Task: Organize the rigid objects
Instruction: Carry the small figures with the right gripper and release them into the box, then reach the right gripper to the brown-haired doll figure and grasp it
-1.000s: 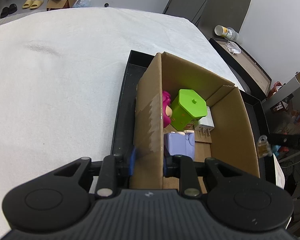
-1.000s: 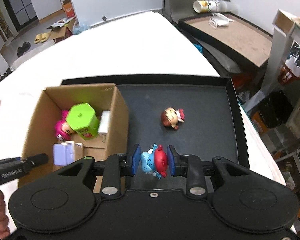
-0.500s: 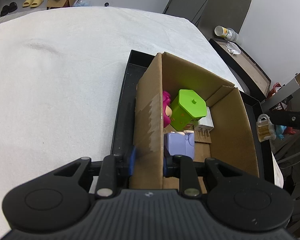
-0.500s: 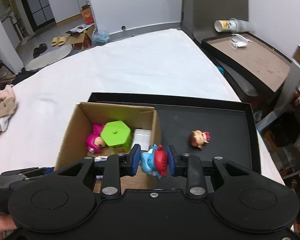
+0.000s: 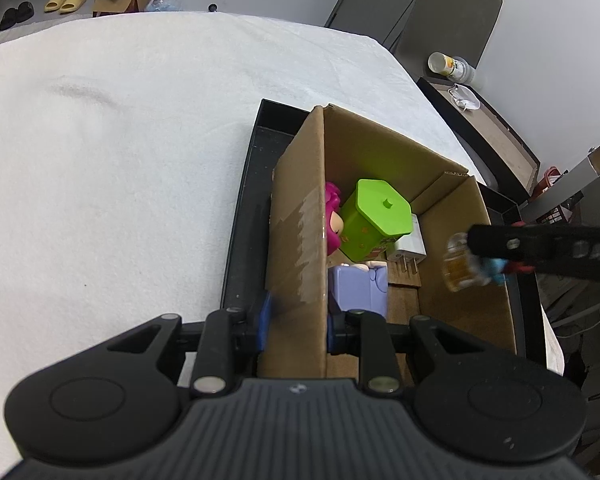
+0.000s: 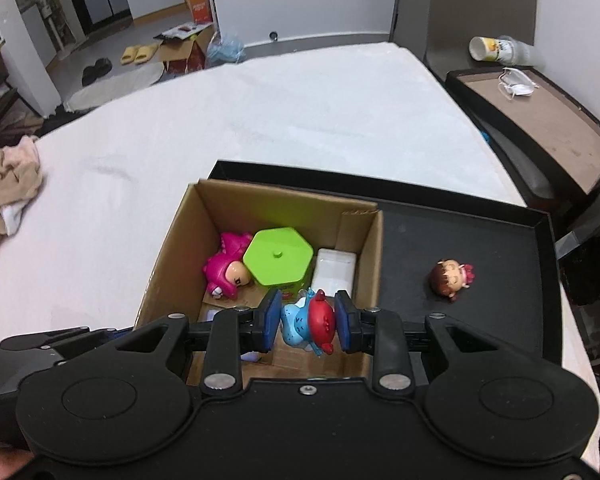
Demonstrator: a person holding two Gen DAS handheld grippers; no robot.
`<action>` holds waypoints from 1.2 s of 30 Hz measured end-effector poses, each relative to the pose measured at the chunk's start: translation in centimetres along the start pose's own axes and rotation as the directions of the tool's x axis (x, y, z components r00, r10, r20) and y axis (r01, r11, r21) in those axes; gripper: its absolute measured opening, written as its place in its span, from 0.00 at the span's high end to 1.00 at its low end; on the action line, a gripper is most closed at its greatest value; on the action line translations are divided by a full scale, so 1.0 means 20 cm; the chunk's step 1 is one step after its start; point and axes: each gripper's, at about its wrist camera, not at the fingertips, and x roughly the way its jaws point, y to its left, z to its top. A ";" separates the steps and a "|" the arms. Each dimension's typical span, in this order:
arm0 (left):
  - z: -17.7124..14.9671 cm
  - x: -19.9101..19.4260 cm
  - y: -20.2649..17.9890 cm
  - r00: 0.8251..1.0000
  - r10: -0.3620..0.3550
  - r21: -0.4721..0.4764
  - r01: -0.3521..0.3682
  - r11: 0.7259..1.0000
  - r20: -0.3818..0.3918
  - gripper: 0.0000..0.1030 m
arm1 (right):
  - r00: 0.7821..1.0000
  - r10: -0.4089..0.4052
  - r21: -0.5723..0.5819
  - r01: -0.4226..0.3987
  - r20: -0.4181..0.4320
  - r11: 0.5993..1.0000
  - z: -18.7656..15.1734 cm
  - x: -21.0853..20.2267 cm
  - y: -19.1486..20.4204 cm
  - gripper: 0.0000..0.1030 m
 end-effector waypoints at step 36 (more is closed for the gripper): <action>0.00 0.00 -0.01 1.000 0.006 0.006 -0.007 1.000 0.004 0.75 | 0.991 -0.101 0.102 0.092 0.085 0.991 -0.13 -0.10 -0.36 0.16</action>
